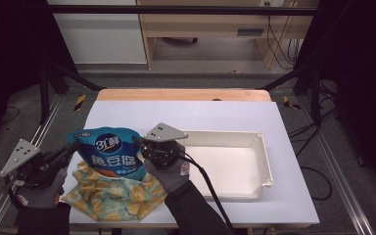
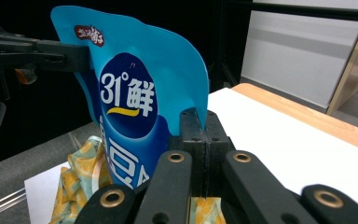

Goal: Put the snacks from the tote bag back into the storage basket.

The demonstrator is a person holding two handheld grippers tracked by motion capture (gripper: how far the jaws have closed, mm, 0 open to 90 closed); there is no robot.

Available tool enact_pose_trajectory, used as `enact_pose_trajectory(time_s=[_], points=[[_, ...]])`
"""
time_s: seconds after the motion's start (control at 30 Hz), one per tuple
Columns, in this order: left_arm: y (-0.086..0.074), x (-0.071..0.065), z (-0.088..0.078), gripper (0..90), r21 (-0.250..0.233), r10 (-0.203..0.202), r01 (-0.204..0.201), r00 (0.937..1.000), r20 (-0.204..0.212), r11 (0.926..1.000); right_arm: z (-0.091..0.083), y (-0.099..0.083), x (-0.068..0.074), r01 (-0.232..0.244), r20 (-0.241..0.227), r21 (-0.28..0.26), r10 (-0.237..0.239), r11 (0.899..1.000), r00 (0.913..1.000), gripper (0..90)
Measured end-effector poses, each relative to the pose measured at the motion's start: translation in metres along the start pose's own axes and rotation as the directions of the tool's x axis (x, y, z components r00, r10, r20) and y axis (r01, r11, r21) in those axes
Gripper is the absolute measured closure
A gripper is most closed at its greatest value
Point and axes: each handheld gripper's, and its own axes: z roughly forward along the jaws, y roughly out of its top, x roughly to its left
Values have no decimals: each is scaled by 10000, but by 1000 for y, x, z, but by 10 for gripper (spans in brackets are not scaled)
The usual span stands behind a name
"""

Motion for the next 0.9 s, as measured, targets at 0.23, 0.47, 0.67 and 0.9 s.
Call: enact_pose_trajectory(time_s=[0.23,0.47,0.67,0.9], points=[[8,-5,-5,900,-198,155,-153,9998,95,9997,-6,9,0,137,104,-123,-136,9998,9999,900],[20,-7,-7,900,-338,195,-191,9998,98,9992,-12,21,2,362,183,-296,-356,9989,9992,900],[33,-10,-13,900,-482,354,-351,9994,51,9982,-18,34,3,531,251,-491,-519,9974,9983,900],[49,-13,-20,900,-690,509,-503,9987,74,9964,-26,50,7,778,279,-686,-760,9946,9967,900]])
